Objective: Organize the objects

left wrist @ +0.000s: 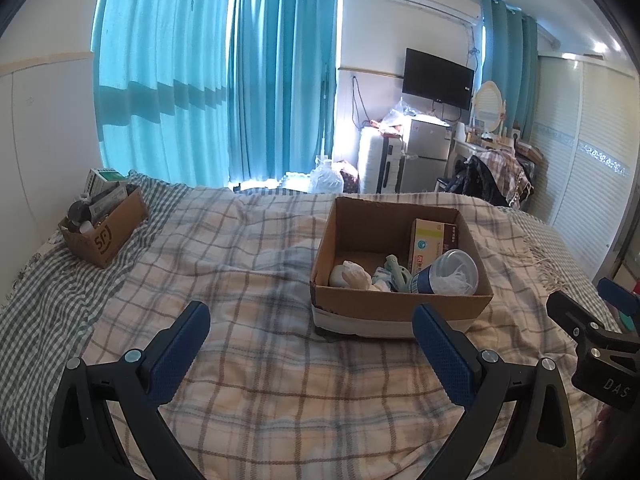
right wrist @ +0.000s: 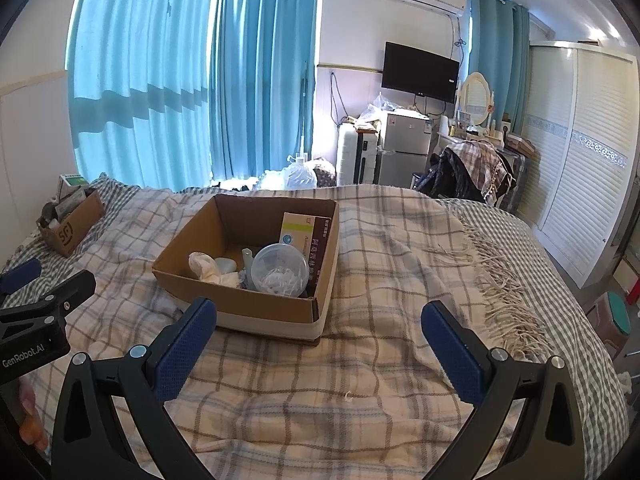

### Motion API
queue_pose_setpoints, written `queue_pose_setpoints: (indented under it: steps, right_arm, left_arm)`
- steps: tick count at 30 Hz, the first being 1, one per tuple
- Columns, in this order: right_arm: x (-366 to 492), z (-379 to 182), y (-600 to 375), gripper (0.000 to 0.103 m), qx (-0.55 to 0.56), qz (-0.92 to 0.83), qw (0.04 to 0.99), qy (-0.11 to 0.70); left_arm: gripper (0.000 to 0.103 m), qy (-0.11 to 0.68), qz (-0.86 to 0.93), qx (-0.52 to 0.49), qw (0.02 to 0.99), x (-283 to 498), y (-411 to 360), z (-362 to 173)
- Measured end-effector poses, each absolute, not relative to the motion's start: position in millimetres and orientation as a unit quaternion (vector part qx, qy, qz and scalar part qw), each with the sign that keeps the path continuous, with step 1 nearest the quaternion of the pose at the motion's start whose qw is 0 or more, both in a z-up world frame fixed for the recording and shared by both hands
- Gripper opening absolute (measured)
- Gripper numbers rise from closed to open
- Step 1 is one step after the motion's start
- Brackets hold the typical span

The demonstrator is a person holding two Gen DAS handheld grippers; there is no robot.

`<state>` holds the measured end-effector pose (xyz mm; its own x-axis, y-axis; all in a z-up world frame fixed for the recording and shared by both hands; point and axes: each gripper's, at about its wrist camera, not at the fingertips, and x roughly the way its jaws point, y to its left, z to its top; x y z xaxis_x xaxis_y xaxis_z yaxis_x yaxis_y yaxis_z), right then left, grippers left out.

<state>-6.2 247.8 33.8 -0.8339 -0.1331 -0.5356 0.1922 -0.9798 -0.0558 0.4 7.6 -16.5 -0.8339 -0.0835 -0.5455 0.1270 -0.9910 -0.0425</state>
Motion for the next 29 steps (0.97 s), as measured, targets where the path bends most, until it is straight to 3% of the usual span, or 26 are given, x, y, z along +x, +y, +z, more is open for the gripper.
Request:
queue_pose_setpoints:
  steps: [29]
  right_arm:
    - [-10.5,27.6,248.2,0.103,0.286,-0.953,0.081,0.064]
  left_arm:
    - [0.103,0.026,-0.957,0.281,0.072,-1.0,9.2,-21.1]
